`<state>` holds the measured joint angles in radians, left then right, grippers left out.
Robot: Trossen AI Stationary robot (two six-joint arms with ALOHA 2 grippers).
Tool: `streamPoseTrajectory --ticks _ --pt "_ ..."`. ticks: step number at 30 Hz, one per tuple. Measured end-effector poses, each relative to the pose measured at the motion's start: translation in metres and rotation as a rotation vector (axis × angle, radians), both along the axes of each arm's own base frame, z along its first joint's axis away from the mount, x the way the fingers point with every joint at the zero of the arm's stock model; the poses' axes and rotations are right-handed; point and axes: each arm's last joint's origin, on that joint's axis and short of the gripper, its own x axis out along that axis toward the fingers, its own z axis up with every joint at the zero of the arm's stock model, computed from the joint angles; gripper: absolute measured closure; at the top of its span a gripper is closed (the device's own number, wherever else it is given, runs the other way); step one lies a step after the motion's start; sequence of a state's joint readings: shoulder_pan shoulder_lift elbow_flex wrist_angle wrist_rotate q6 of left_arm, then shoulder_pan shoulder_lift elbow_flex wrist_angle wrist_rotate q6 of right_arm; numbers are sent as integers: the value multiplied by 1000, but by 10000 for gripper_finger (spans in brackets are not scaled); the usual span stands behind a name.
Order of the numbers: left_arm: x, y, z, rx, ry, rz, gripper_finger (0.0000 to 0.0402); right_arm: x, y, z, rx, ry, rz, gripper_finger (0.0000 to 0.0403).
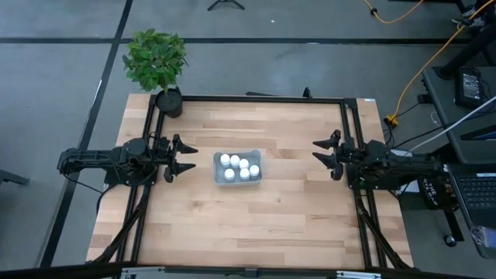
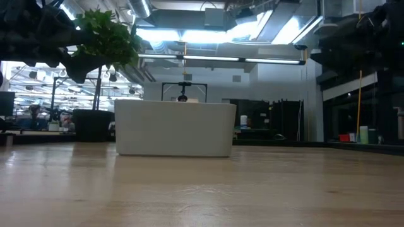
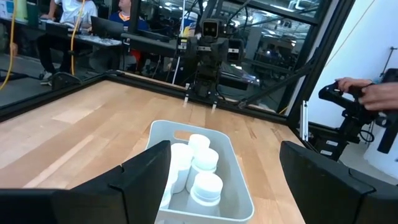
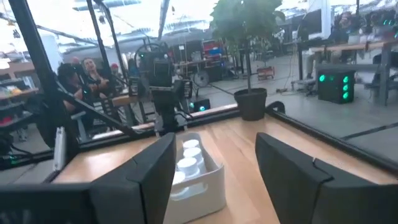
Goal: Pick and place pill bottles into a basket
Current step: Return to Home Position
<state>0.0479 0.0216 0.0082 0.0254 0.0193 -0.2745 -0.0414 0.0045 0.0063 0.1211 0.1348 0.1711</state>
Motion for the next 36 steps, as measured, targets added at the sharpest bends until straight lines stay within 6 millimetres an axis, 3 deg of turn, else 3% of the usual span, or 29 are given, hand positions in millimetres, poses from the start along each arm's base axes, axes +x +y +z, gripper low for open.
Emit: streamPoseTrajectory --ticks 3,8,11,18,22,30,36 --pt "0 0 0 0 0 0 109 1 4 -10 33 100 141 180" --pt "0 0 0 0 -1 0 109 1 10 -8 13 78 290 180" --pt "0 0 -1 0 8 0 109 1 12 -7 -36 78 307 180" --pt "0 0 -1 0 7 0 109 1 12 -8 147 77 308 180" --pt "0 0 -1 0 7 0 109 1 11 -9 167 80 265 180" --pt "0 0 -1 0 7 0 109 1 9 -9 -242 114 188 180" --pt "0 0 -1 0 7 0 109 1 9 -9 -263 115 186 180"
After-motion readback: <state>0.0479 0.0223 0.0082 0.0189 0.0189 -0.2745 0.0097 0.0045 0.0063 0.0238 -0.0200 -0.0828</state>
